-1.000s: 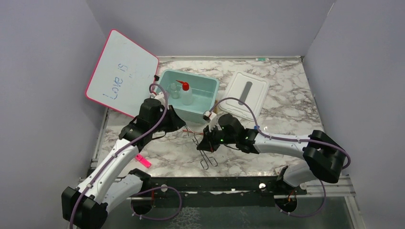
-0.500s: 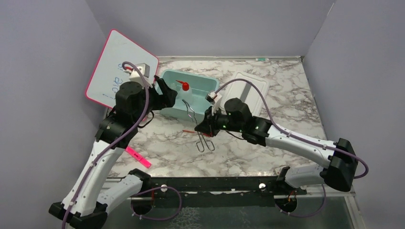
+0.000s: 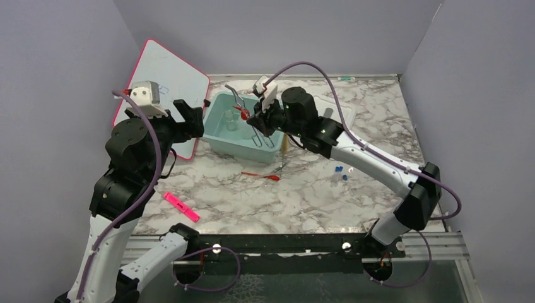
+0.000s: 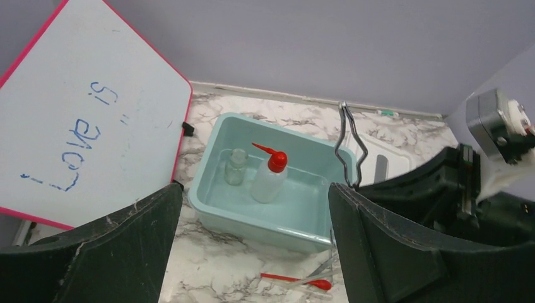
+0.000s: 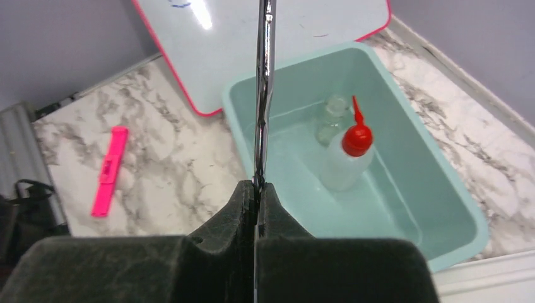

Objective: Organize the chemistry lab equipment

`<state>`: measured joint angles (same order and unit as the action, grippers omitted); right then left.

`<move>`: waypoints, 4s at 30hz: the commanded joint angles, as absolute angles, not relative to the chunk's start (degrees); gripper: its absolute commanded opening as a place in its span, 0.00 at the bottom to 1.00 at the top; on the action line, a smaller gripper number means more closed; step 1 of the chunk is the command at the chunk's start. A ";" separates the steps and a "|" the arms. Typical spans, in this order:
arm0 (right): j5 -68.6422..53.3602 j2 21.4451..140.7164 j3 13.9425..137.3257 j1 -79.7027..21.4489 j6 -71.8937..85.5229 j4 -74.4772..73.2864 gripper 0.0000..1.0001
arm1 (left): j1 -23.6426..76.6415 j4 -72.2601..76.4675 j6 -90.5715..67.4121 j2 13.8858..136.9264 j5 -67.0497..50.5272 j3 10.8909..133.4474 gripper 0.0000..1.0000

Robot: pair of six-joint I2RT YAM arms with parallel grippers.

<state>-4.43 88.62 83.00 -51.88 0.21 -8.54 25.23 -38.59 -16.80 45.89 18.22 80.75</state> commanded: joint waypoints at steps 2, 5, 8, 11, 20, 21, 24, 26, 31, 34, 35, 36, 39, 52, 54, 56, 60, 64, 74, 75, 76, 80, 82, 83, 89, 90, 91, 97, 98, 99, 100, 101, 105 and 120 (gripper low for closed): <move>-11.40 97.06 92.44 -45.78 -10.42 -12.40 0.01 | 25.13 -44.22 -13.37 47.69 20.36 82.26 0.89; -16.23 103.27 97.67 -43.45 -14.30 -17.18 0.01 | 25.14 -44.81 -13.43 48.65 20.17 82.18 0.89; -18.55 108.49 102.22 -42.98 -17.25 -21.23 0.01 | 25.14 -44.98 -13.41 49.67 19.70 81.94 0.89; -22.13 113.04 105.98 -42.98 -17.67 -23.88 0.00 | 25.14 -45.12 -13.06 50.99 19.69 81.82 0.89; -25.06 124.23 113.38 -42.98 -21.27 -33.44 0.01 | 25.18 -45.87 -12.95 52.86 18.12 80.99 0.90; -25.52 125.11 114.04 -43.04 -21.66 -34.69 0.01 | 25.14 -45.91 -12.78 53.05 18.41 80.88 0.90; -25.40 126.85 114.43 -43.05 -22.75 -36.53 0.01 | 25.14 -45.95 -12.55 53.45 18.98 80.62 0.90; -24.93 127.93 114.52 -42.98 -23.24 -37.15 0.01 | 25.14 -45.89 -12.63 53.74 18.78 80.51 0.90; -25.38 130.05 114.70 -42.99 -23.45 -37.21 0.06 | 25.14 -45.90 -12.61 54.18 18.28 79.96 0.90; -25.62 130.53 114.07 -42.98 -22.83 -35.39 0.13 | 25.14 -45.92 -12.65 54.15 18.37 79.64 0.90; -25.54 130.60 114.06 -42.98 -22.48 -34.85 0.16 | 25.14 -45.96 -12.66 54.17 18.37 79.63 0.90; -25.59 130.64 114.05 -42.98 -22.00 -34.47 0.18 | 25.13 -45.97 -12.61 54.22 18.37 79.56 0.90; -26.49 130.59 114.57 -42.98 -20.67 -33.91 0.25 | 25.11 -45.94 -12.73 54.22 18.20 79.46 0.90; -28.20 119.01 108.81 -42.98 -8.67 -25.80 0.35 | 25.14 -45.75 -13.52 54.09 15.88 78.42 0.90; -27.38 114.75 104.88 -42.98 -6.23 -23.08 0.36 | 25.14 -45.36 -13.83 53.74 15.24 77.59 0.90; -25.15 109.95 100.41 -42.98 -3.54 -19.93 0.37 | 25.14 -44.62 -14.18 53.27 14.44 76.40 0.90; -12.44 99.34 90.09 -42.98 4.27 -17.81 0.39 | 25.14 -41.21 -15.92 51.88 12.54 71.62 0.90; -0.72 85.69 77.48 -42.98 11.98 -19.36 0.45 | 25.14 -35.30 -20.08 51.32 8.80 65.10 0.90; 20.10 64.23 55.63 -42.98 34.42 -34.16 0.51 | 25.14 -26.04 -24.23 51.40 2.26 55.51 0.97; 21.38 64.08 54.11 -42.93 36.87 -35.64 0.51 | 25.14 -25.37 -24.63 51.26 2.06 54.48 0.98; 22.49 64.14 52.89 -42.97 39.42 -37.03 0.51 | 25.14 -24.61 -25.06 51.10 1.96 53.53 0.98; 15.88 65.59 47.38 -42.98 42.24 -32.94 0.51 | 25.14 -22.23 -27.04 50.26 1.67 49.51 0.93; 9.36 66.82 44.69 -42.98 38.91 -27.04 0.51 | 25.14 -21.55 -28.09 49.68 1.55 47.71 0.90; 5.60 67.36 43.21 -42.98 35.48 -22.84 0.51 | 25.14 -21.26 -28.57 49.28 1.62 46.86 0.88; -8.25 70.92 36.26 -43.07 24.82 -1.48 0.52 | 25.14 -20.74 -29.67 47.40 3.33 44.49 0.85; -8.82 72.41 36.22 -43.19 24.37 0.87 0.52 | 25.14 -20.80 -29.70 47.29 3.47 44.54 0.85; -8.98 74.31 36.35 -43.54 24.21 2.50 0.52 | 25.14 -20.78 -29.71 47.16 3.70 44.62 0.86; -7.40 85.64 38.23 -46.98 22.15 8.58 0.52 | 25.14 -21.58 -29.79 46.93 4.92 46.42 0.84; -7.31 86.41 37.87 -47.61 22.01 10.18 0.52 | 25.14 -21.96 -29.81 46.88 5.38 46.86 0.84; -7.34 87.09 37.40 -48.16 21.91 12.70 0.52 | 25.14 -22.38 -29.69 46.85 5.92 47.23 0.83; -7.52 87.71 36.83 -48.56 21.89 14.52 0.52 | 25.14 -22.74 -29.65 46.80 6.46 47.54 0.83; -7.56 88.31 36.44 -48.99 21.89 15.98 0.51 | 25.14 -23.08 -29.61 46.68 7.00 47.76 0.83; -6.04 91.61 35.84 -50.41 21.62 19.45 0.50 | 25.14 -23.61 -29.53 46.44 7.30 48.07 0.83; -5.08 96.39 37.91 -54.23 13.49 17.88 0.36 | 25.14 -24.94 -28.70 46.21 8.94 48.85 0.83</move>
